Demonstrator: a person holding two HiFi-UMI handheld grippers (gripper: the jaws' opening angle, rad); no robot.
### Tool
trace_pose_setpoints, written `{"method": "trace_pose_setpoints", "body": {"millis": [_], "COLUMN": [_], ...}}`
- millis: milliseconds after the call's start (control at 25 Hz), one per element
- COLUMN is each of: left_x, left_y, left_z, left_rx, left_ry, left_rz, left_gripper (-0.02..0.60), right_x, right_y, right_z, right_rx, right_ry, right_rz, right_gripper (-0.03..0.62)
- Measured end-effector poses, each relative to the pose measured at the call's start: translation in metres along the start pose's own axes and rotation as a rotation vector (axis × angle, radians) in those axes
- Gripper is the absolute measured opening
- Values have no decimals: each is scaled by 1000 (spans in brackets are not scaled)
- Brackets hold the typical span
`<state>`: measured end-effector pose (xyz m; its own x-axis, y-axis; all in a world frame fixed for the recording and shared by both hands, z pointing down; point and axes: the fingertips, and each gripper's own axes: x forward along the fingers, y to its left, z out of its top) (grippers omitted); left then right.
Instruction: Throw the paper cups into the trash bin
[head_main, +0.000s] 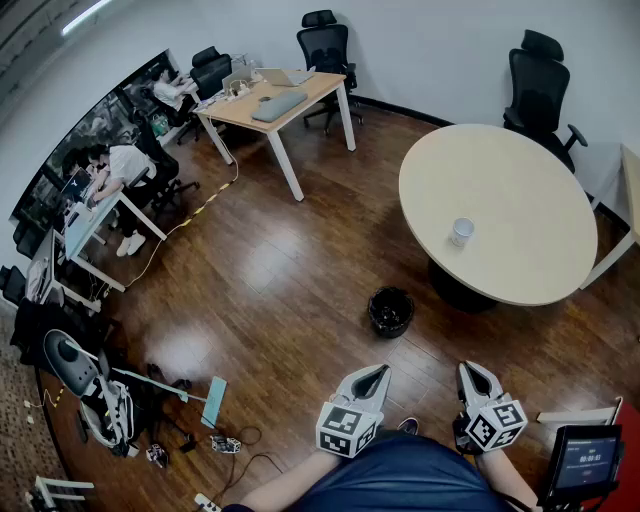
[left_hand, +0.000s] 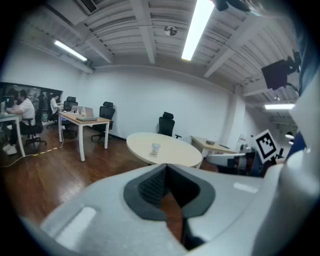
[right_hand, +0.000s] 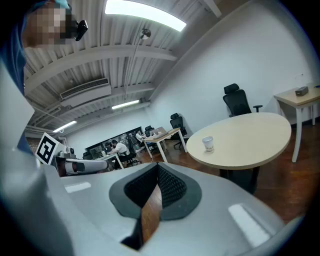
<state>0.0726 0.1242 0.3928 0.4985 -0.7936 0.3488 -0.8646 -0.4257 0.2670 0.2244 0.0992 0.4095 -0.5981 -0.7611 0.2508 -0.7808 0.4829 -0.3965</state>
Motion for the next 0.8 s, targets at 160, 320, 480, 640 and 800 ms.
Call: {"method": "trace_pose_setpoints", "body": {"millis": [160, 320, 480, 640, 800], "left_x": [16, 18, 30, 55, 81], "left_y": [-8, 9, 32, 77, 127], "left_z": [6, 5, 10, 31, 72], "left_rx": [1, -22, -17, -8, -14], "left_ry": [-4, 23, 38, 17, -11], "left_rz": [4, 26, 11, -6, -38], "left_gripper": [3, 3, 3, 3, 3], "right_x": [-6, 8, 40, 84, 131], "right_y": [-25, -25, -22, -26, -25], "right_z": [2, 0, 2, 11, 40], "right_rx": [16, 35, 33, 17, -8], "right_ry": [10, 28, 44, 41, 24], "right_rz": [-21, -20, -13, -51, -105], "right_gripper": [9, 9, 9, 9, 9]}}
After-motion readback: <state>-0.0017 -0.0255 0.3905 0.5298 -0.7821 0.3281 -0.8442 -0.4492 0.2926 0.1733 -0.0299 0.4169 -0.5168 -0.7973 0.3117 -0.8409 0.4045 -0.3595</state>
